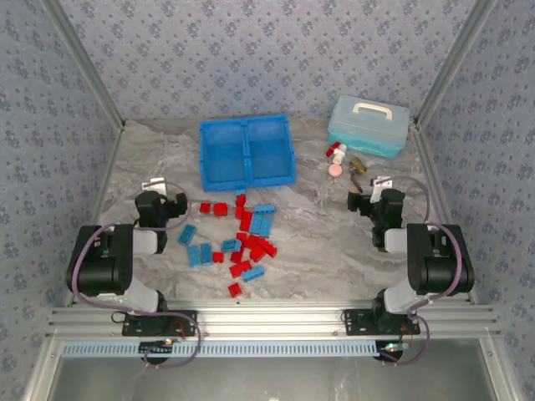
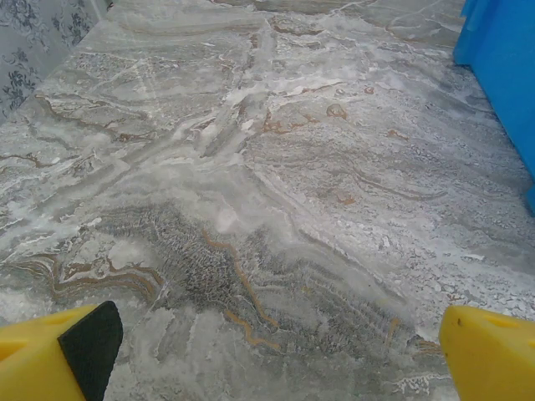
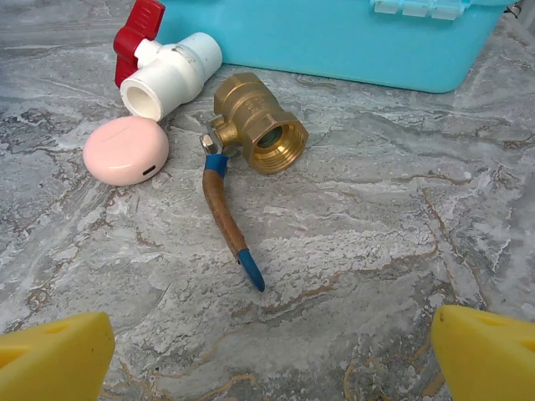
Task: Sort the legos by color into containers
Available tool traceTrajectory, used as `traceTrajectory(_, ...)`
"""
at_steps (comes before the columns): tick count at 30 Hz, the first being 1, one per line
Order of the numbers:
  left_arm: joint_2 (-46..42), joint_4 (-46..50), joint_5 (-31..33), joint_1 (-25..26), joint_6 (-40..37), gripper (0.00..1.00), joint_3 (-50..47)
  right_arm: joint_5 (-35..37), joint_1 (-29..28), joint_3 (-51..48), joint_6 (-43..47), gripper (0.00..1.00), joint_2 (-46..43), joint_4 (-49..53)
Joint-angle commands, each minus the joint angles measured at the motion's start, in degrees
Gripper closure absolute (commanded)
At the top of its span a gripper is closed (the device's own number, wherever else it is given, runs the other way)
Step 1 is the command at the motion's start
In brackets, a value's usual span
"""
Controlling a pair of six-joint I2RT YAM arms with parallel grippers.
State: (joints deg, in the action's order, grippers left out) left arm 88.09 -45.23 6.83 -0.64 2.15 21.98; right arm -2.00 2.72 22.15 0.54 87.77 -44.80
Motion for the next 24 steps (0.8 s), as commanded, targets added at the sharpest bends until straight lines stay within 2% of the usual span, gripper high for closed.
traceTrajectory(1, -0.34, -1.88, -0.81, -0.04, 0.32, 0.01, 1.31, -0.21, 0.09, 0.9, 0.94, 0.0, -0.83, 0.06)
traceTrajectory(19, -0.34, -1.88, -0.85, -0.02, 0.35, 0.01, 1.31, -0.42, 0.31, 0.95, 0.78, 0.0, -0.83, -0.01)
traceTrajectory(21, -0.35, -1.87, -0.79, 0.0, 0.32, 0.01, 1.31, 1.32, -0.02, 0.83, 0.57, 0.0, -1.73, 0.16)
traceTrajectory(24, -0.36, -1.96, -0.85, 0.01, 0.35, 0.01, 1.22, 7.49, -1.33, 5.68, -1.2, 0.0, -11.32, 16.89)
